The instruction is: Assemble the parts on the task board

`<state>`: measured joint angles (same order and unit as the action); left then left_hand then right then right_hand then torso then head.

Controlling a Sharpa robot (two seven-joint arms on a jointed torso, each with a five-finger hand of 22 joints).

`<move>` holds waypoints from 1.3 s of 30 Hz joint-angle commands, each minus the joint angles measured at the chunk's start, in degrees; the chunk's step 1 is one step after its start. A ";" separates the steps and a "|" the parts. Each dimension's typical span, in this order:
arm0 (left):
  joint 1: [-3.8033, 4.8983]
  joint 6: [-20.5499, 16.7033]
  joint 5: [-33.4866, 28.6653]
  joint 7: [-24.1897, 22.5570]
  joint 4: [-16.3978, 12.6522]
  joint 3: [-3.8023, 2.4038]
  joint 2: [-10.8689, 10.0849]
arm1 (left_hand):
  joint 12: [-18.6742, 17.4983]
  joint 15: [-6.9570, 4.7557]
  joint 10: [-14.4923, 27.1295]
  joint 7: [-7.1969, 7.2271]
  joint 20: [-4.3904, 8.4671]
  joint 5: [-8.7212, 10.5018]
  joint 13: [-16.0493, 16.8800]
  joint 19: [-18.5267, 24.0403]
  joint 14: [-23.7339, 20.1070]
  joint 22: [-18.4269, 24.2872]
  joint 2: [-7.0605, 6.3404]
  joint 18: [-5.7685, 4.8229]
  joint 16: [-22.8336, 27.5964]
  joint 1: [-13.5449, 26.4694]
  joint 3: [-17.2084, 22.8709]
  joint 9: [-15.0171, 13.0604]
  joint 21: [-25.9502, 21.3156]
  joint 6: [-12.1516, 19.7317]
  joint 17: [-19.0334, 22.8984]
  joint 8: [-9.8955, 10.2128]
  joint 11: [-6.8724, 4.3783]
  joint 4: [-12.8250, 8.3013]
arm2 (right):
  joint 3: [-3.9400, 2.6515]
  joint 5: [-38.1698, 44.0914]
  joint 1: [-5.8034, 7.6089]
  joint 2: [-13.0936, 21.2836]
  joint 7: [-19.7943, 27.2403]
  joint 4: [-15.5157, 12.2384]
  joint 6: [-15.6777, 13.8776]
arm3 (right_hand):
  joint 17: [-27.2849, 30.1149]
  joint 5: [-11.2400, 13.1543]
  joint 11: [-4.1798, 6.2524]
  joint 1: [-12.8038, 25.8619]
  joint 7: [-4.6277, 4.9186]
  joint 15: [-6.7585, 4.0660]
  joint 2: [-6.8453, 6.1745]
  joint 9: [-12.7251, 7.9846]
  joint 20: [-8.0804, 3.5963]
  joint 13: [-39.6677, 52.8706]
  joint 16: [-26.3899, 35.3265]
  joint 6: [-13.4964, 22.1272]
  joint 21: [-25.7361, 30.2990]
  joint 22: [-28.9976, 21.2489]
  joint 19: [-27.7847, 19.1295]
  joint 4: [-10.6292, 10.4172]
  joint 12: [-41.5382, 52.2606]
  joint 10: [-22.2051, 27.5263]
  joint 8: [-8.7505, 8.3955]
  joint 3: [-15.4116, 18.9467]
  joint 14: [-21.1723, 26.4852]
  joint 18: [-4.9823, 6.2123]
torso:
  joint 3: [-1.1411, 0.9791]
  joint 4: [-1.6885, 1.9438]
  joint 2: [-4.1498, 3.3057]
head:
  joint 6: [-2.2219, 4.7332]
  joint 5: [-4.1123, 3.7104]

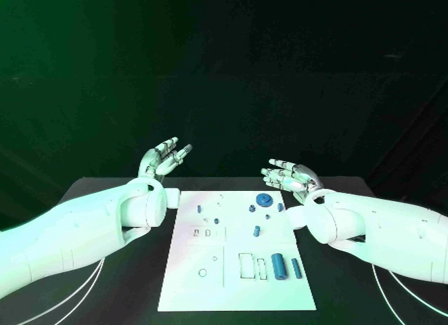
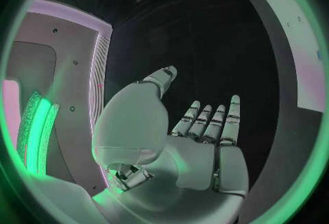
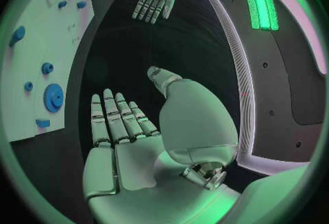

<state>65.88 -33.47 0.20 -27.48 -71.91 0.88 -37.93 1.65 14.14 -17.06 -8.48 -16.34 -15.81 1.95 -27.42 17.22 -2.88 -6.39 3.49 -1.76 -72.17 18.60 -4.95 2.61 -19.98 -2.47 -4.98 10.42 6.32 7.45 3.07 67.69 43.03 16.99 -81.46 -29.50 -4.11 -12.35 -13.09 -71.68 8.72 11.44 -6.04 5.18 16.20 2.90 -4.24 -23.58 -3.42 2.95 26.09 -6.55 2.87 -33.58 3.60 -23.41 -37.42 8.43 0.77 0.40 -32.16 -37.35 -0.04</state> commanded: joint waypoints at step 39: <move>1.30 15.73 4.34 2.85 -23.93 -0.52 -16.69 | 3.09 -10.58 -48.20 -3.19 7.47 -0.34 3.14 -33.54 47.82 -13.17 -3.48 6.63 -39.08 -4.37 5.96 -6.69 26.68 -31.99 -28.19 -9.96 -2.71 3.98 | 0.38 81.10 8.10 2.08 -21.67 0.11 12.12 | -48.03 1.73 8.81 -8.16 -0.67 -11.80 -10.43 7.70 -11.78 2.20 -53.06 -33.48 -51.85 42.36 52.07 -1.03 0.77 -36.66 7.97 -4.00 -48.40 -1.43 | -1.00 2.94 -9.03 | 1.56 -2.65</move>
<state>67.04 -21.15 3.28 -25.27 -95.15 0.44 -54.49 5.10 3.48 -65.18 -11.68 -8.96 -16.18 5.08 -61.23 65.44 -15.90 -9.31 9.71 -40.41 -76.35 24.37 -11.59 29.07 -51.62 -30.36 -14.80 7.64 10.35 7.85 74.73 75.74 45.21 -0.35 -81.14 -21.68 -49.35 -10.77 -4.48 -79.80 8.17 -0.18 -16.11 12.67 4.62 5.00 -53.01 -56.76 -51.90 42.26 77.42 -7.20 3.90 -70.06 11.42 -27.06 -83.64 7.49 -0.17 2.97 -40.34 -35.93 -2.47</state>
